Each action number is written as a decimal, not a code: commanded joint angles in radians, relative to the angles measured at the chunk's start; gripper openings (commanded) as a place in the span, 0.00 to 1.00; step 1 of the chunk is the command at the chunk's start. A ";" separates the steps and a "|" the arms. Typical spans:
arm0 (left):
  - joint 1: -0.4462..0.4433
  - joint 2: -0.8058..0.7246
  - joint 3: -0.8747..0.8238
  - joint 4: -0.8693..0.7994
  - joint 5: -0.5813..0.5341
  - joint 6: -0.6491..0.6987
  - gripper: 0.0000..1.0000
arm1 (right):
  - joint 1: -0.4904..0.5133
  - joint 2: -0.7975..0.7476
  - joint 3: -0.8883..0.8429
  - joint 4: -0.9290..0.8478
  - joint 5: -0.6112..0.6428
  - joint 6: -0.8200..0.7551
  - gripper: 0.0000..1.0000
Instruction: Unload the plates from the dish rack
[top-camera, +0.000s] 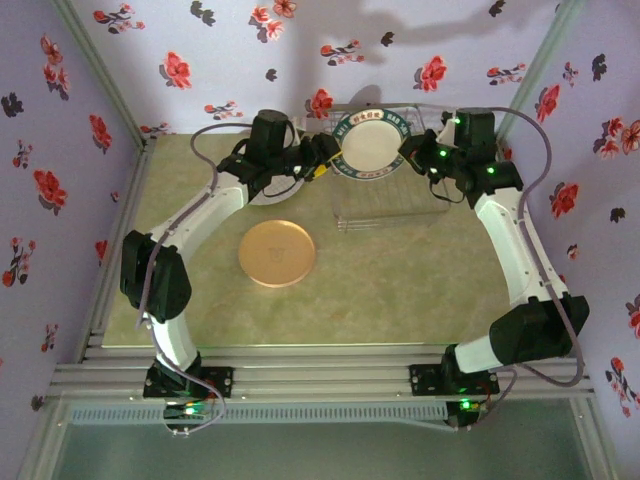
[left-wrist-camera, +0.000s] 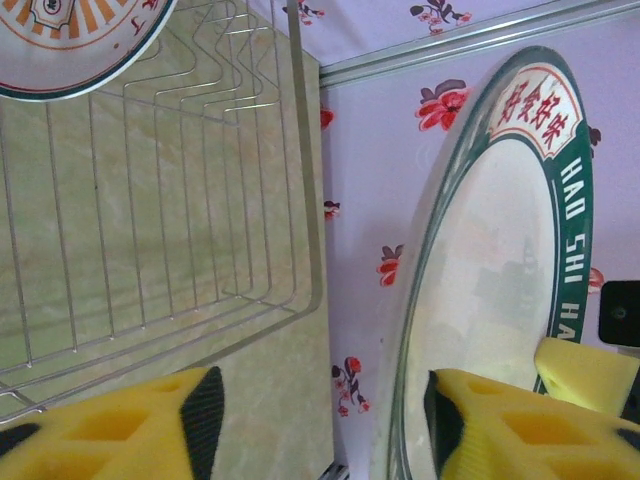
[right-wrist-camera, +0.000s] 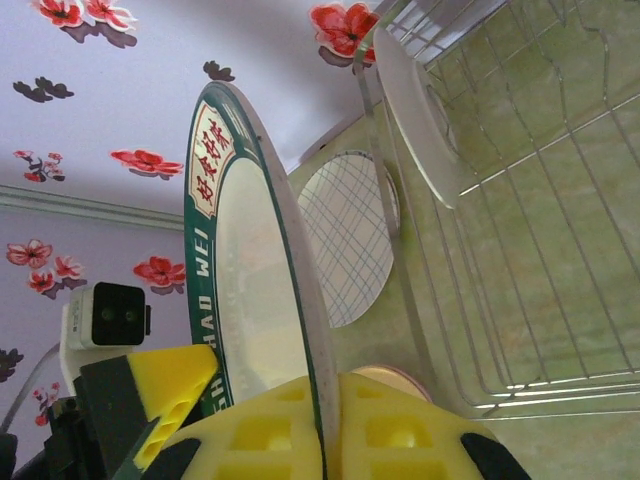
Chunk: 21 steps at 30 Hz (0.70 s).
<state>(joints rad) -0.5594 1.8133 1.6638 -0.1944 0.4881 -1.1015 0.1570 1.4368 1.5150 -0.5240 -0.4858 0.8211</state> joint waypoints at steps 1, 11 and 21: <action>-0.006 0.009 0.023 0.021 0.018 -0.006 0.50 | -0.002 -0.001 -0.008 0.090 -0.051 0.040 0.00; -0.005 -0.018 -0.014 0.037 0.013 -0.016 0.00 | -0.001 -0.004 -0.039 0.109 -0.081 0.051 0.00; 0.046 -0.131 -0.127 0.107 0.018 -0.017 0.00 | 0.001 -0.034 -0.012 -0.036 0.004 -0.093 0.63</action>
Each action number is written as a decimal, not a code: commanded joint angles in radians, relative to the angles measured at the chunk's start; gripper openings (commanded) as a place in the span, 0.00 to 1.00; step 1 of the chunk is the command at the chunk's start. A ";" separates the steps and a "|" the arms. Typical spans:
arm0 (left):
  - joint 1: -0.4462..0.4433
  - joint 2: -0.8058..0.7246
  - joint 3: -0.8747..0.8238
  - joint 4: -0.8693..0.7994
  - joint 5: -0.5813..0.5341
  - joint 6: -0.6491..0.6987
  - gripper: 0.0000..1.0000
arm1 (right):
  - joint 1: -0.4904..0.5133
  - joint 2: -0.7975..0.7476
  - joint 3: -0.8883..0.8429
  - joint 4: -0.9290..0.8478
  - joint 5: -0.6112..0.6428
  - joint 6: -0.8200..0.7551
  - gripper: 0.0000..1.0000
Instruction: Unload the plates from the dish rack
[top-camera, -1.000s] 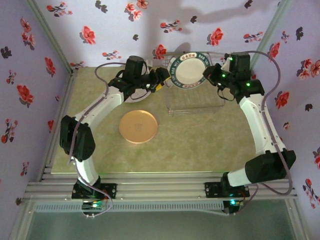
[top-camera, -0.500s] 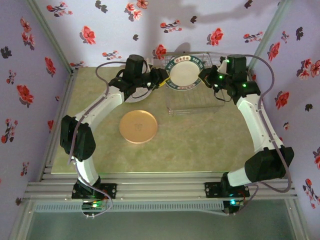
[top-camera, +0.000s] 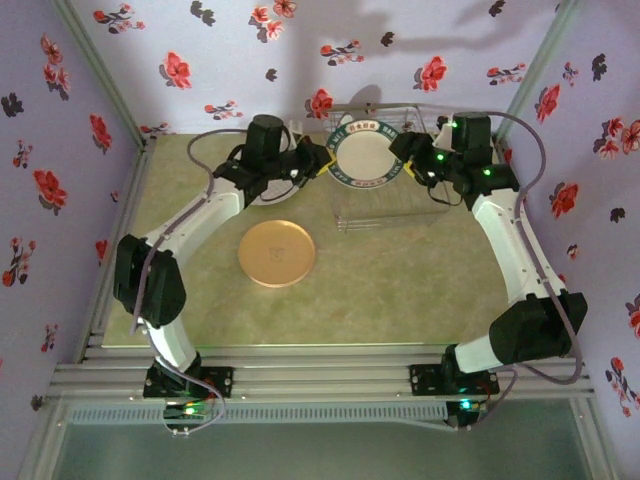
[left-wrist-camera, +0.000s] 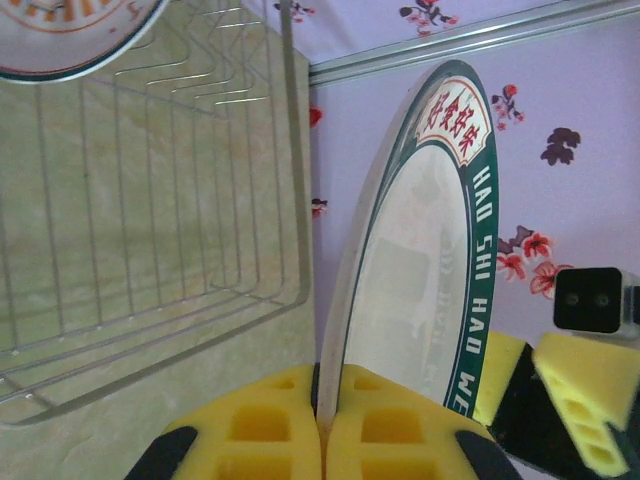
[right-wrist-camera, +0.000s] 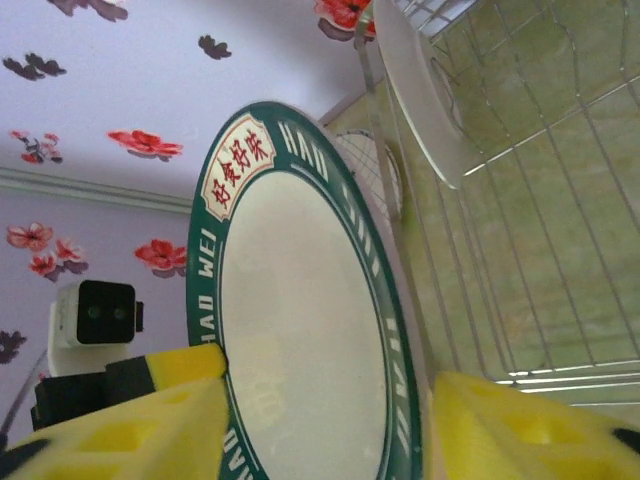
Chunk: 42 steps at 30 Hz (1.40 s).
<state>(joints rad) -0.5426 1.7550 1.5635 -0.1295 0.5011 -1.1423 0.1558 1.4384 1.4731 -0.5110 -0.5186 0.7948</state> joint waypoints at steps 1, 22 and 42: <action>0.041 -0.092 -0.049 0.042 0.005 0.026 0.00 | 0.002 -0.041 0.033 -0.068 0.057 -0.085 0.64; 0.303 -0.612 -0.730 -0.319 -0.061 0.227 0.00 | 0.285 -0.164 -0.066 0.087 0.195 -0.514 0.80; 0.304 -0.458 -0.838 -0.269 -0.196 0.295 0.00 | 0.293 -0.137 -0.059 0.042 0.199 -0.487 0.80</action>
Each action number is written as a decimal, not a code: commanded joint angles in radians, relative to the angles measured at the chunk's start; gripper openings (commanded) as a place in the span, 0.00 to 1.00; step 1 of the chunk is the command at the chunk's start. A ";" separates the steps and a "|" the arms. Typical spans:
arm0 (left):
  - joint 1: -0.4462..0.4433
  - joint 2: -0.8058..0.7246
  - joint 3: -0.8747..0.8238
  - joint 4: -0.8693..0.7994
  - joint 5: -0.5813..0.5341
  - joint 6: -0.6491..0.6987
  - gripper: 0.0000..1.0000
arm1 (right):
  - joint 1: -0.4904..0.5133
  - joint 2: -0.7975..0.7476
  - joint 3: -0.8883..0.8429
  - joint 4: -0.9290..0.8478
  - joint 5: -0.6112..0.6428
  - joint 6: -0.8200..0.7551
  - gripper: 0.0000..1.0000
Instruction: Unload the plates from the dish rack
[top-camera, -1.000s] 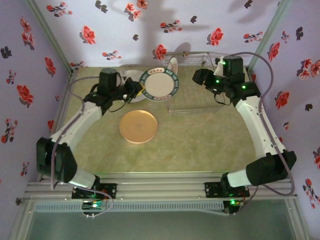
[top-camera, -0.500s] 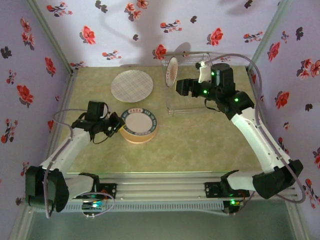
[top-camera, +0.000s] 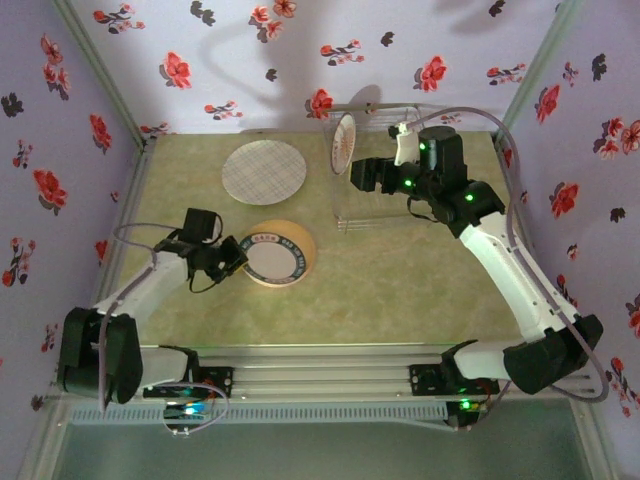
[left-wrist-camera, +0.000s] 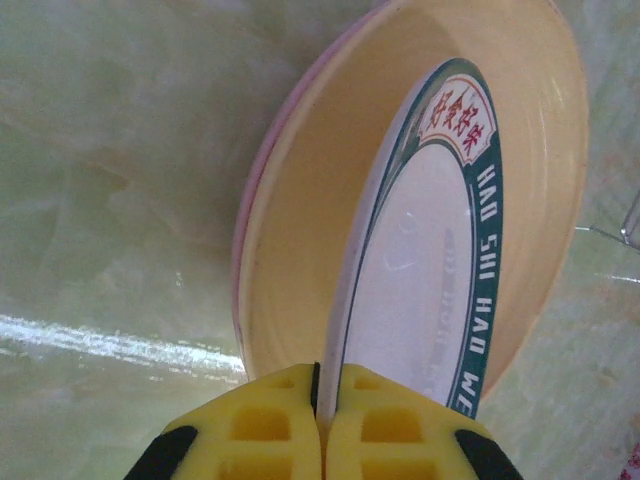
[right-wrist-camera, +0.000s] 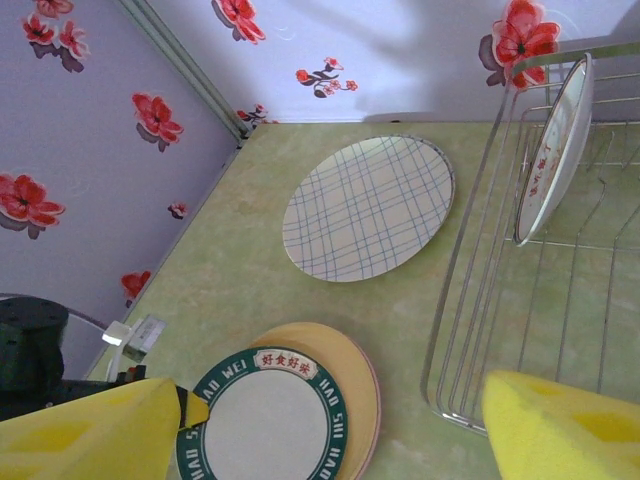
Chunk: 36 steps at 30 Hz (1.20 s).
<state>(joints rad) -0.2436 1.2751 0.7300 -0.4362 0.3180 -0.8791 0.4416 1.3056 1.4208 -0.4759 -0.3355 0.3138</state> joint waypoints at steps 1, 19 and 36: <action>0.004 0.033 -0.002 0.040 -0.012 0.036 0.00 | 0.008 -0.005 -0.007 0.006 0.016 -0.006 0.80; -0.023 0.129 0.062 -0.026 -0.025 0.097 0.24 | 0.008 0.027 0.006 0.011 0.017 0.016 0.81; -0.072 0.121 0.185 -0.173 -0.113 0.134 0.64 | 0.008 0.074 0.048 -0.040 0.095 0.018 0.81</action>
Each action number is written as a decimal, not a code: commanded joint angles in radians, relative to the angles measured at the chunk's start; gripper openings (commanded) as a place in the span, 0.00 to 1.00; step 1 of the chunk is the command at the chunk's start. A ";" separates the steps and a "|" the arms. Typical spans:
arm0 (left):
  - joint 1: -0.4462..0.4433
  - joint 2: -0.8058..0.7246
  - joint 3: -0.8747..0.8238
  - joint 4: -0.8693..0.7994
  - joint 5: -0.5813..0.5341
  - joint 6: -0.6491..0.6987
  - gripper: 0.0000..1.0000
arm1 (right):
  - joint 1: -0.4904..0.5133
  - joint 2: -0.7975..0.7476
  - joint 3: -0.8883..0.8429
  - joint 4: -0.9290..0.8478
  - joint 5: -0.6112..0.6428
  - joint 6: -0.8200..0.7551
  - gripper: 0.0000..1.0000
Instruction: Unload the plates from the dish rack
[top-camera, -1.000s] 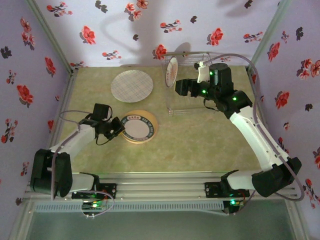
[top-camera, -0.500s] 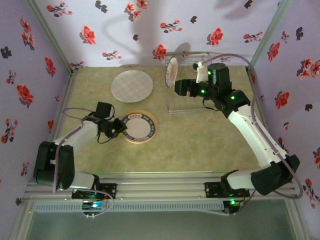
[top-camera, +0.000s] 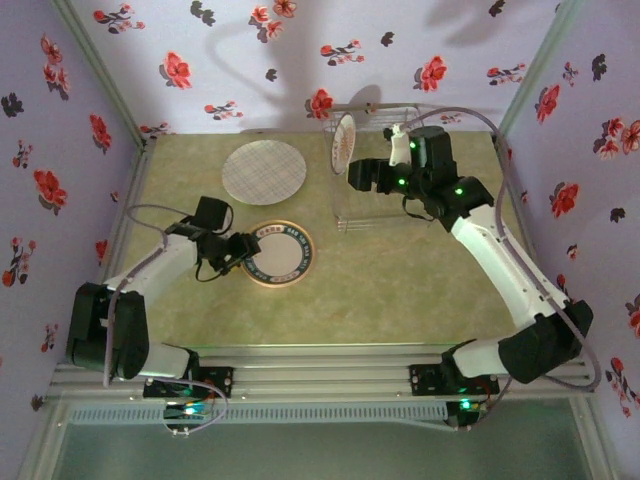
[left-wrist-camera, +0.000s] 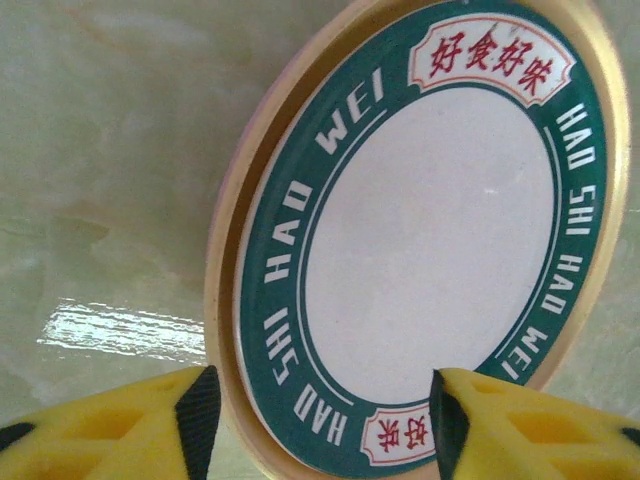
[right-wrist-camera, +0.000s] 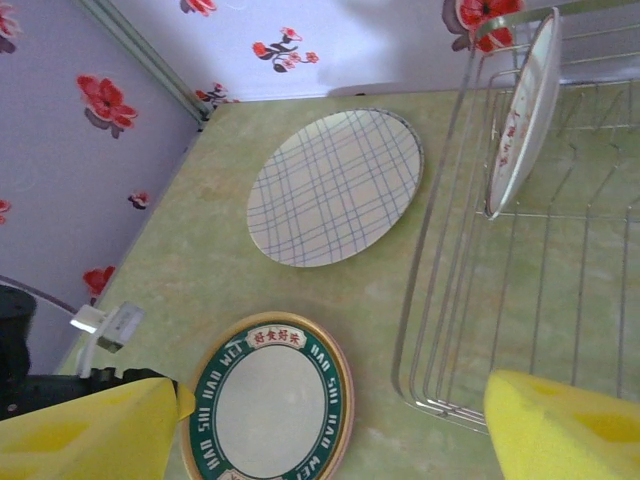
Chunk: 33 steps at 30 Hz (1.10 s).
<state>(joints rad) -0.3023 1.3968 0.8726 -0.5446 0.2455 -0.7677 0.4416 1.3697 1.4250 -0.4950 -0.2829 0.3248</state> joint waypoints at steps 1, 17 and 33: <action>-0.017 -0.001 0.051 -0.074 -0.047 0.022 0.66 | 0.008 0.014 0.047 -0.027 0.050 0.007 0.81; -0.037 -0.133 0.246 -0.179 -0.201 0.014 0.74 | -0.048 0.183 0.211 -0.132 0.279 0.003 0.86; -0.062 -0.172 0.424 0.141 -0.059 -0.025 0.79 | -0.136 0.580 0.609 -0.228 0.376 -0.043 0.88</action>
<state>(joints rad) -0.3511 1.2530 1.2675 -0.5205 0.1280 -0.7719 0.3092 1.9072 1.9697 -0.6910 0.0601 0.3138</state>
